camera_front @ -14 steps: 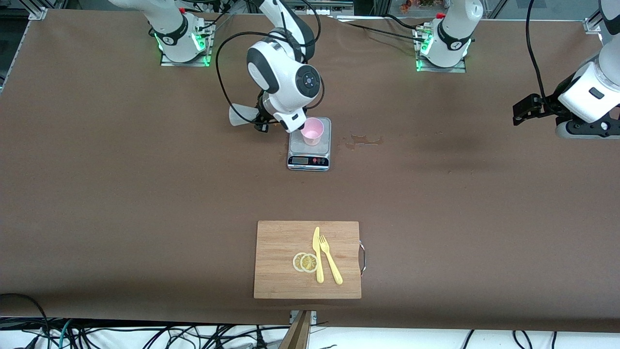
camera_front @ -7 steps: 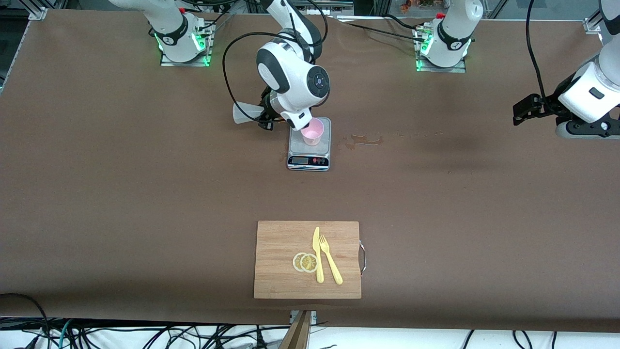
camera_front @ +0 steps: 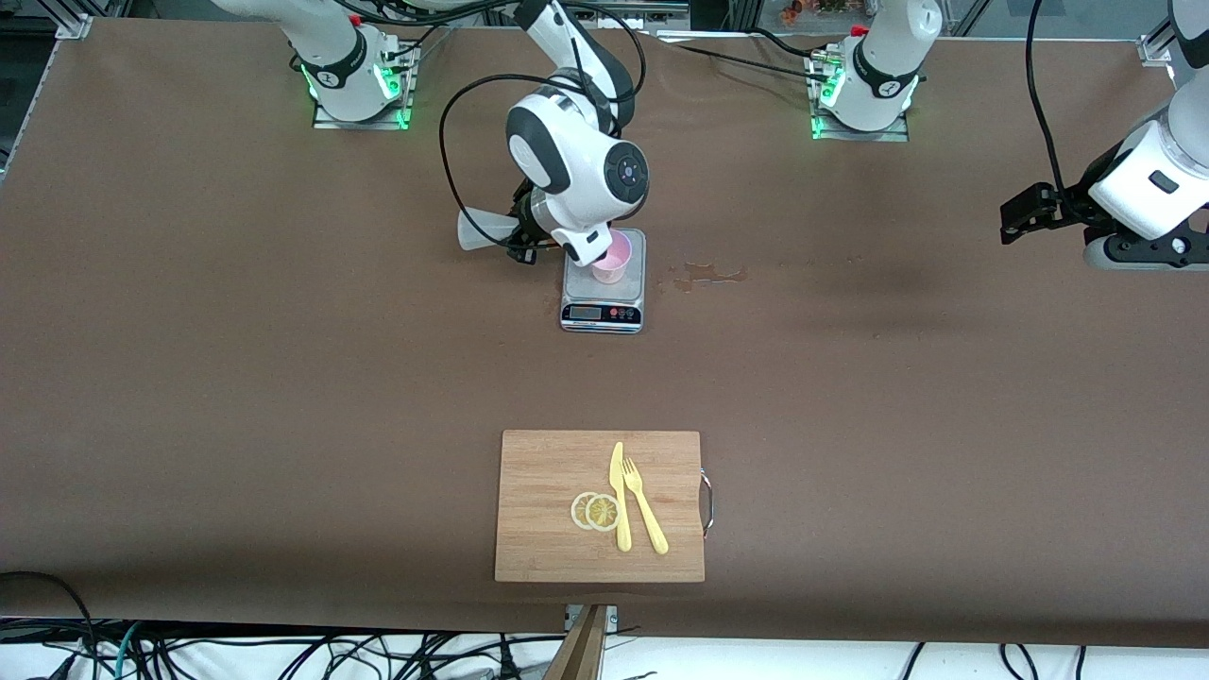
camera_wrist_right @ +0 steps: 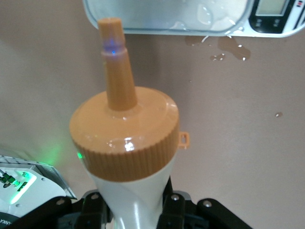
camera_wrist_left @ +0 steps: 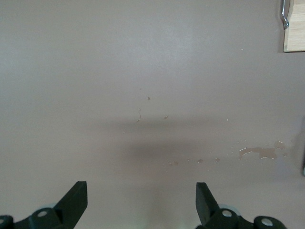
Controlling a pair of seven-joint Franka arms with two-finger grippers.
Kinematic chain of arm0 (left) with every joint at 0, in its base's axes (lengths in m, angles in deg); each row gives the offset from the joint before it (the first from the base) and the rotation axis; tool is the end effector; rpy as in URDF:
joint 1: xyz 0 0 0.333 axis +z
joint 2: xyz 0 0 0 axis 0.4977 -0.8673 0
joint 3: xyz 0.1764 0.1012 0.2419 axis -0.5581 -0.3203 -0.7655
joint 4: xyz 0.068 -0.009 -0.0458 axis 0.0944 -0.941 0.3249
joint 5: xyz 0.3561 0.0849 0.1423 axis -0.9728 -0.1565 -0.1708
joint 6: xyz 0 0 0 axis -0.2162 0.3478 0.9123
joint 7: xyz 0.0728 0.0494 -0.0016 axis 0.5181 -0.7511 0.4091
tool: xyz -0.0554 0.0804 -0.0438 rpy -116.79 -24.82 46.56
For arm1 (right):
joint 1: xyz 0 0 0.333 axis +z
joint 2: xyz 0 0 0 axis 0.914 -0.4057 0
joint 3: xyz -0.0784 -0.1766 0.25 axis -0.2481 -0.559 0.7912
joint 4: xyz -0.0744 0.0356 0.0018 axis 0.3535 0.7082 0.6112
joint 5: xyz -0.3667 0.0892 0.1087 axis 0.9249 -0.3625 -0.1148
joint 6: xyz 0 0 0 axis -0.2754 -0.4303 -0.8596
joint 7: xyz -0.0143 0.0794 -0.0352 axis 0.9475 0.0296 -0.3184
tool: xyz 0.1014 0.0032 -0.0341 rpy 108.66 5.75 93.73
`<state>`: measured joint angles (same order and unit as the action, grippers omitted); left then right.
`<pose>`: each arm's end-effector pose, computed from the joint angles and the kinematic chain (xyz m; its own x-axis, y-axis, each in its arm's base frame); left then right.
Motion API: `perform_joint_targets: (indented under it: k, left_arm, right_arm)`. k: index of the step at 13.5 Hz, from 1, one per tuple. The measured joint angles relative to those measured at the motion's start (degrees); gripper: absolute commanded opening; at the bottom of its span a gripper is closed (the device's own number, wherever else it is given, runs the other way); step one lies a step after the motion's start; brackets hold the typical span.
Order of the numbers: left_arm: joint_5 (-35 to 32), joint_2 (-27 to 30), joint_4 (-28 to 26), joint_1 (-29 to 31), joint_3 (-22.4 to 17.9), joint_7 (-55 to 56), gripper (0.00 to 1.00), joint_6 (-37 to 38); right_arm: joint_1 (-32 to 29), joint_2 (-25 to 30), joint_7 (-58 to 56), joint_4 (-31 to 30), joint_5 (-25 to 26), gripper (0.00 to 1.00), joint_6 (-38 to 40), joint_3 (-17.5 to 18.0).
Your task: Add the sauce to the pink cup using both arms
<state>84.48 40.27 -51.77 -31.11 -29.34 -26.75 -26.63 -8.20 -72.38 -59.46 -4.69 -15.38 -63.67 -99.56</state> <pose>0.5479 -0.0167 0.5816 0.9952 -0.0080 -0.0979 -0.0127 -0.9988 -0.0479 0.4339 0.4586 0.2791 -0.0395 0.8372 -0.5454 0.9785 -0.0781 -0.1907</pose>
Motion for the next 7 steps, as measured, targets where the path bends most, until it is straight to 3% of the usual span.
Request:
perform_joint_targets:
  k: [7]
  left_arm:
    - [0.00,0.00,0.00,0.01,-0.03,0.00,1.00,0.14]
  right_arm:
    - [-0.80,-4.05,0.00,5.22,0.00,0.18,2.10,-0.01]
